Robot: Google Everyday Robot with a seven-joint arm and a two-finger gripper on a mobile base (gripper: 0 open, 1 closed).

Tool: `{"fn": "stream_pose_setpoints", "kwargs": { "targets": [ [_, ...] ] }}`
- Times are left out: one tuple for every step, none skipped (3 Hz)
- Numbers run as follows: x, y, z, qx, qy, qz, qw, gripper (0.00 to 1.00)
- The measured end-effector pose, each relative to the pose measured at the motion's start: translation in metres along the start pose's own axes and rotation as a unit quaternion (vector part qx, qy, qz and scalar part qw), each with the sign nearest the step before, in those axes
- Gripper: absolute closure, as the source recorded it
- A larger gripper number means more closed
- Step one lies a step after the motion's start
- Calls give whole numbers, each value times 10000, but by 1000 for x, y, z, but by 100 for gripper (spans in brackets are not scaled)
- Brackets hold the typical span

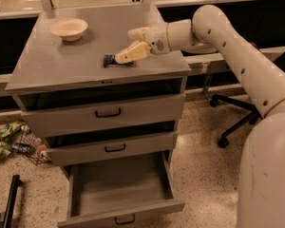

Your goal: Place rxbar blueberry into bottom drawer

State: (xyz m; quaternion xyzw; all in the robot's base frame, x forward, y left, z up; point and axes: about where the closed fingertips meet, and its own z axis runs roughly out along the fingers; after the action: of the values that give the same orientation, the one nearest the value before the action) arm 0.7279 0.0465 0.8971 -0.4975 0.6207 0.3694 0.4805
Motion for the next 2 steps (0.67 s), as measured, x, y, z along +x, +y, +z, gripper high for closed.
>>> {"fn": "stream_pose_setpoints", "kwargs": {
  "targets": [
    [7,-9,7,-193,127,-65,9997,0],
    [13,-22,15,-247,193,-133,9994,0]
  ]
}}
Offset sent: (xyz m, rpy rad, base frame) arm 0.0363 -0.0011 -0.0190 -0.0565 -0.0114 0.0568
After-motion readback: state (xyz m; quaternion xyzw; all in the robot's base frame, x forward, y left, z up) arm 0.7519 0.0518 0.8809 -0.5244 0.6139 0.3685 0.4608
